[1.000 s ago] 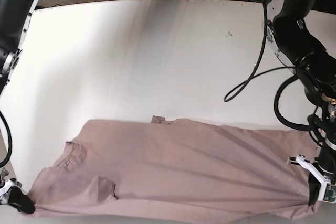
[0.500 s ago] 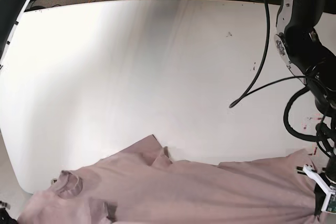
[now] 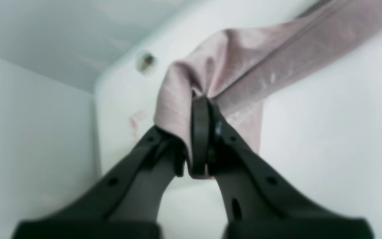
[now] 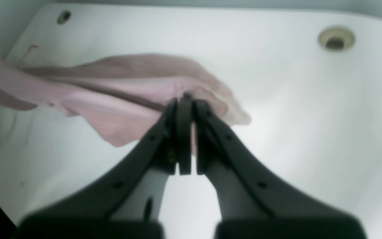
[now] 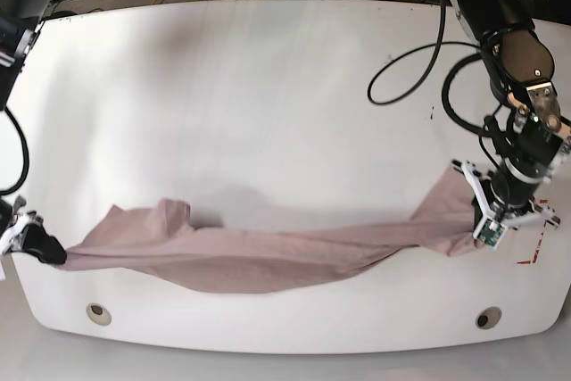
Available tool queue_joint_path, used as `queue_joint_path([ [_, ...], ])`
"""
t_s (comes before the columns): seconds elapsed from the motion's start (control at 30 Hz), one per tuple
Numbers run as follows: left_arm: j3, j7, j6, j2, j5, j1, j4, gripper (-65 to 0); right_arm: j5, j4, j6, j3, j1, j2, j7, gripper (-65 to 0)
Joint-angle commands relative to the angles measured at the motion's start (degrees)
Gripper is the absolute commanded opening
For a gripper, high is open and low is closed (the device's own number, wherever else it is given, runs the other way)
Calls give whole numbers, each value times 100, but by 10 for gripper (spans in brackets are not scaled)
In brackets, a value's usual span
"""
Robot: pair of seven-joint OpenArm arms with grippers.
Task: Fold the T-shirt properly
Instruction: 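Swing the held shirt back across the table and lay it down, then adjust the right gripper's grip on the shirt corner while holding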
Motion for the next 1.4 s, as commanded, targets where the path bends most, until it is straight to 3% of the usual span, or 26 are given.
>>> queue_joint_path([
  [0.0,-26,-112,38,-80,44,342,134,-644,76,414,-5,423,-614,189,140,-650],
  [0.17,-34,-139,16,-107,44,1230,143,-646,85,951,-5,1091,-1950,-75,34,-650],
  [0.3,-34,-578,16,-124,70,2004,152,-646,85,1302,-5,1557,-2952,-224,34,-650],
  [0.4,-8,-939,16,-388,79,2531,143,-646,85,1592,-5,1865,-3567,-444,26,-650],
  [0.67,-105,-1255,16,-1039,70,3454,134,-646,85,1935,-5,2410,-4913,-752,26,-650],
  [0.93,-122,-1264,16,-1320,70,3938,126,-646,76,2146,3,2463,-5378,-1068,17,-650],
  [1.2,-272,-1264,16,-863,70,3744,117,-646,41,2305,-49,2410,-5009,-1411,17,-645],
  [1.37,-571,-1264,16,-775,79,3560,46,-646,-3,2102,-49,2243,-4535,-1561,17,-561],
])
